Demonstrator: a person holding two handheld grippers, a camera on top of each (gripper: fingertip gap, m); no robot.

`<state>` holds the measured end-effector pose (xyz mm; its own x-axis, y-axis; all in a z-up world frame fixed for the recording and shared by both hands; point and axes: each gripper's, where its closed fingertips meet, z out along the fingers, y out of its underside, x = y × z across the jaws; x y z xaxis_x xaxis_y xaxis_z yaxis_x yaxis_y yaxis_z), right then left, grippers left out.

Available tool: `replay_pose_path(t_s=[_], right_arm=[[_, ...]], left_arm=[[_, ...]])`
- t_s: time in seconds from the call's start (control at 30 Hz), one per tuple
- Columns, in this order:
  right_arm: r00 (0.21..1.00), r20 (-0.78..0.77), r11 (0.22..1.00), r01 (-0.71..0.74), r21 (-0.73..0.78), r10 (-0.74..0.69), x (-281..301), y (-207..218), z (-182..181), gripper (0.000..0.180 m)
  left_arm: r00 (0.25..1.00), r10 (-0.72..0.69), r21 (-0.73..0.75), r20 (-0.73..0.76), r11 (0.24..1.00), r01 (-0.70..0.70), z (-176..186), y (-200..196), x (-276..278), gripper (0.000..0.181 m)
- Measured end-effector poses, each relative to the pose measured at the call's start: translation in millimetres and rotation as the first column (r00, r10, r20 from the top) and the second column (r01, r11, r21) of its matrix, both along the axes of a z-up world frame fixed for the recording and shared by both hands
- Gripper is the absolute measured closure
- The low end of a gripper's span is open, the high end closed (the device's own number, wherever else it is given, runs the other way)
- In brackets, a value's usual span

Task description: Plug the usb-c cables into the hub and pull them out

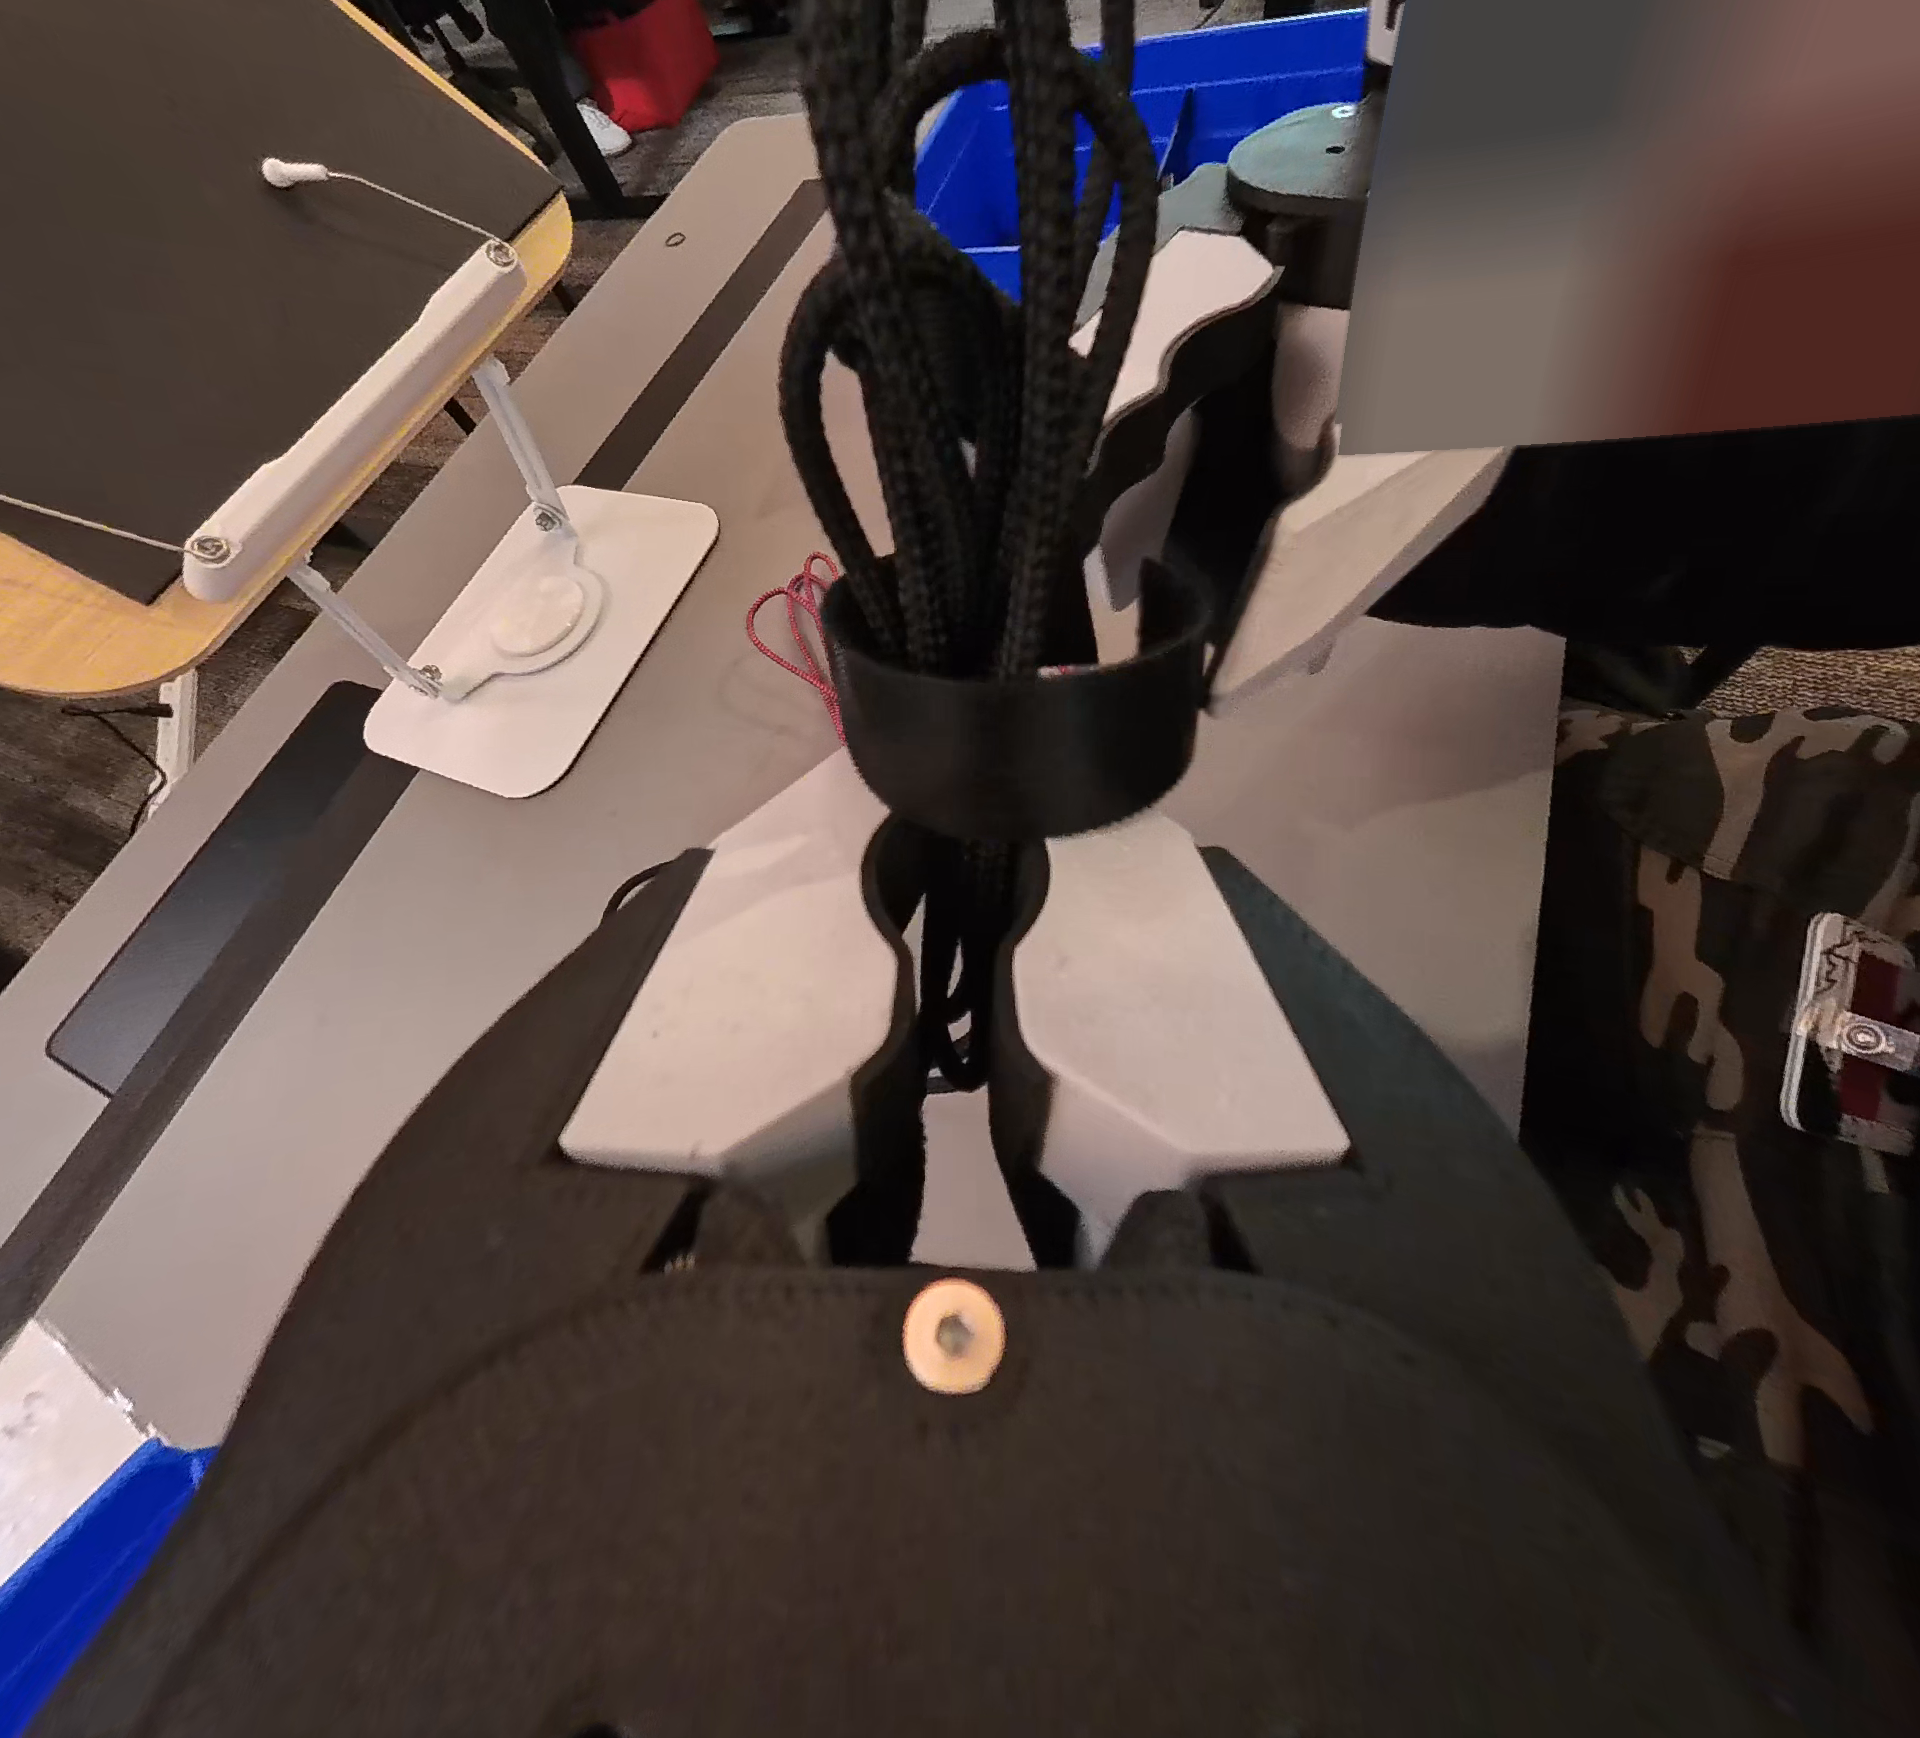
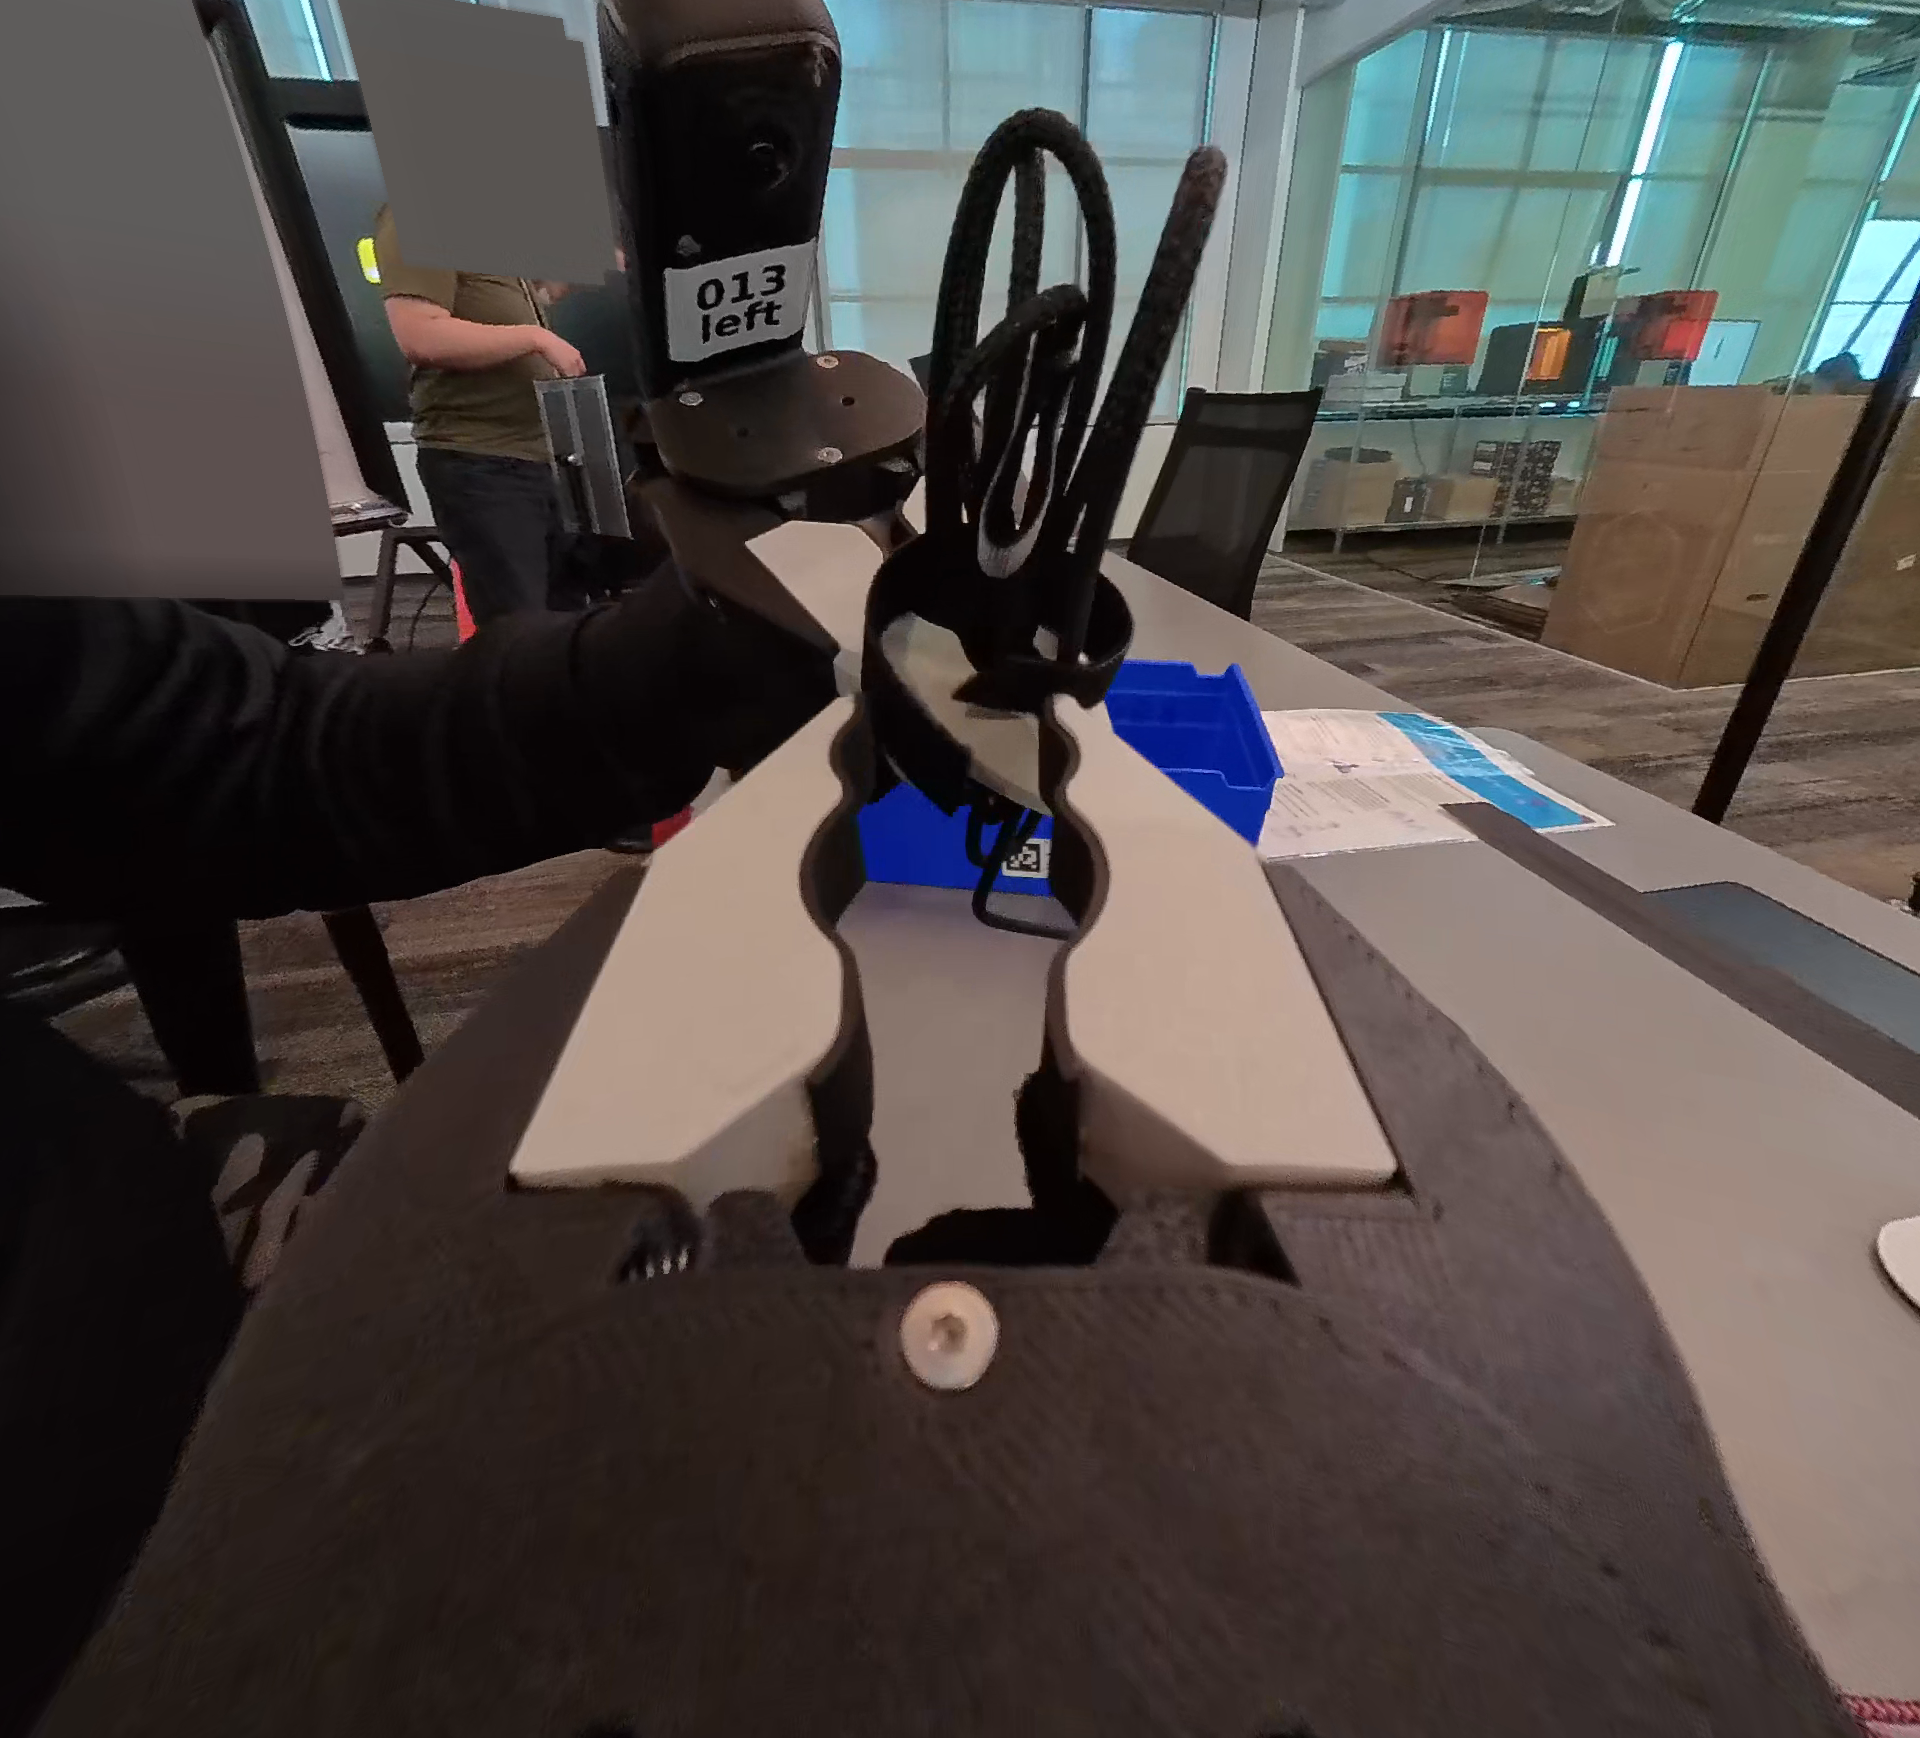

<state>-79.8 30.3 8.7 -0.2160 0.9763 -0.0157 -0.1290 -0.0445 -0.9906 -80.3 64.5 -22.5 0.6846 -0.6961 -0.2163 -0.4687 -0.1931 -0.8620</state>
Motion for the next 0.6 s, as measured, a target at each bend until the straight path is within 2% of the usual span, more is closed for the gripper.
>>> replay_pose_path(t_s=[0.3,0.6], right_arm=[[1.0,-0.01,0.999,-0.004,0.045,0.005,-1.7,-0.2,2.9,0.172],[0.998,-0.041,0.999,-0.04,0.03,0.041,2.8,-1.3,4.9,0.18]], left_arm=[[1.0,0.001,0.003,0.004,1.0,-0.001,-1.3,0.9,1.6,0.181],[0.999,-0.002,-0.001,0.033,1.0,0.003,-0.1,1.4,2.1,0.181]])
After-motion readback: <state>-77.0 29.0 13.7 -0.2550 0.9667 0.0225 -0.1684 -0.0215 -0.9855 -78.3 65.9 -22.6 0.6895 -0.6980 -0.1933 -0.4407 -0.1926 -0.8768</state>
